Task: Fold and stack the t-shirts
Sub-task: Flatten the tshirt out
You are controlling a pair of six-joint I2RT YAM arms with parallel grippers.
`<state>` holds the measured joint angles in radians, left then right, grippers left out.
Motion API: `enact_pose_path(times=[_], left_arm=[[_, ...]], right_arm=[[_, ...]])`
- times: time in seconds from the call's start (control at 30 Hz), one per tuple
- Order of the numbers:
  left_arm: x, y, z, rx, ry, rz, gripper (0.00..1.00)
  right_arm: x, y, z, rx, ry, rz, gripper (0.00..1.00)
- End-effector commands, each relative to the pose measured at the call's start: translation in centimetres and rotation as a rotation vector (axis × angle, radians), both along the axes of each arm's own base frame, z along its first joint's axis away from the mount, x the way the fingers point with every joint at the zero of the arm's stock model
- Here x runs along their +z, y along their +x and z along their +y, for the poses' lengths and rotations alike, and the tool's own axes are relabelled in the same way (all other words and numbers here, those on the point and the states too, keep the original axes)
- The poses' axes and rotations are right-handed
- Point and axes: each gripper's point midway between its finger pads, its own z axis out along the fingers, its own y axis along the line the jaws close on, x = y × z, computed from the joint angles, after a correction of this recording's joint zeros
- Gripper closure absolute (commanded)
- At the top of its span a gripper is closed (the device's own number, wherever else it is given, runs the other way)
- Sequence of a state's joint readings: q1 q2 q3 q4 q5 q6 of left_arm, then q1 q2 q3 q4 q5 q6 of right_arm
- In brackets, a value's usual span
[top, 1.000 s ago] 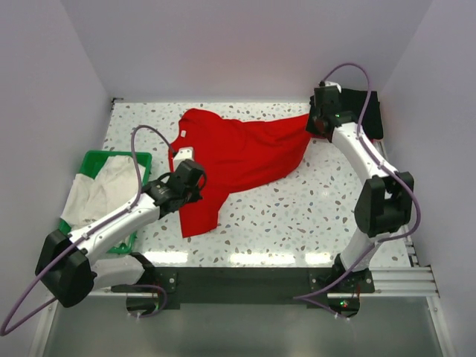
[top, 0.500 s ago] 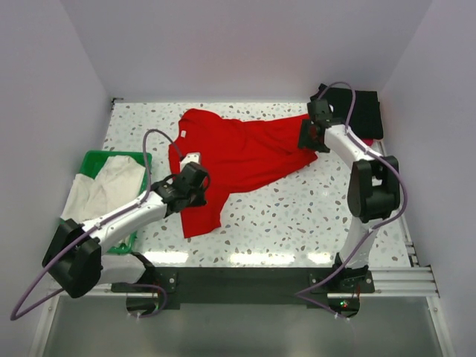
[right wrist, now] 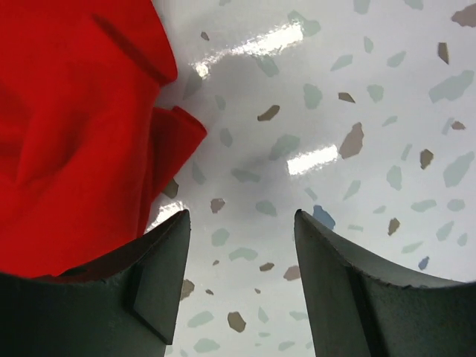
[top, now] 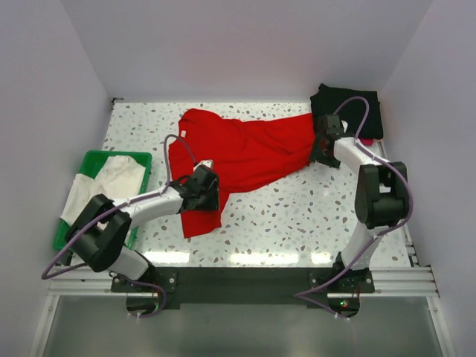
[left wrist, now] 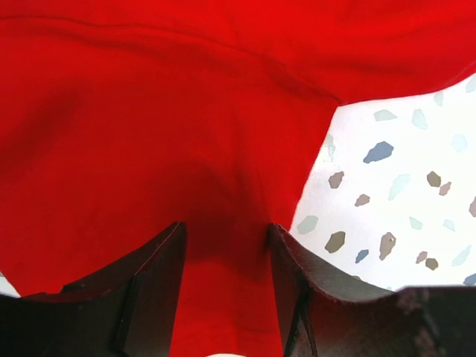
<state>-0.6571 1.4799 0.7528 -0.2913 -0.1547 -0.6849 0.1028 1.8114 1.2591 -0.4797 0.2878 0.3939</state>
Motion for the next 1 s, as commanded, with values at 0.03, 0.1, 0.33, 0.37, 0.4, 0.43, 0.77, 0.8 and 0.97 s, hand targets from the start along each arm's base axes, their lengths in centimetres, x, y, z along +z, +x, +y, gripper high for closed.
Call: enact_pose_path(times=[0.03,0.1,0.33,0.37,0.4,0.43,0.77,0.8,0.97], left_arm=[[0.1,1.1,-0.8,-0.015,-0.015,-0.043,0.47],[0.0,1.2,-0.7,-0.009,-0.006,-0.048,0.47],[-0.6,1.4,-0.3,0.001,0.027,-0.038,0.48],[-0.7,1.5,-0.2,0.004,0.033,-0.035,0.49],[-0.9,1.4,-0.1,0.007,0.041,-0.030,0.50],[-1.0,1.5,0.0,0.009,0.046,-0.030,0.50],[-2.6,1.1,1.3,0.066,0.112,0.007,1.00],[-2.4,1.1,1.4,0.072,0.114,0.004,1.00],[1.0,1.4,2.6,0.116,0.115,-0.071,1.00]], right_arm=[[0.5,3.8,1.3,-0.001,0.071,-0.086,0.39],[-0.2,4.8,1.5,-0.001,0.075,-0.078,0.40],[-1.7,6.7,2.2,0.006,0.099,-0.057,0.44],[-1.6,7.1,2.2,0.005,0.100,-0.058,0.46],[-1.9,7.2,2.3,0.006,0.102,-0.052,0.50],[-1.9,7.3,2.4,0.008,0.111,-0.053,0.51],[-0.5,6.8,2.5,0.017,0.117,-0.062,0.98],[0.0,6.5,2.4,0.018,0.110,-0.068,0.99],[3.7,3.8,1.4,0.033,0.066,-0.071,1.00]])
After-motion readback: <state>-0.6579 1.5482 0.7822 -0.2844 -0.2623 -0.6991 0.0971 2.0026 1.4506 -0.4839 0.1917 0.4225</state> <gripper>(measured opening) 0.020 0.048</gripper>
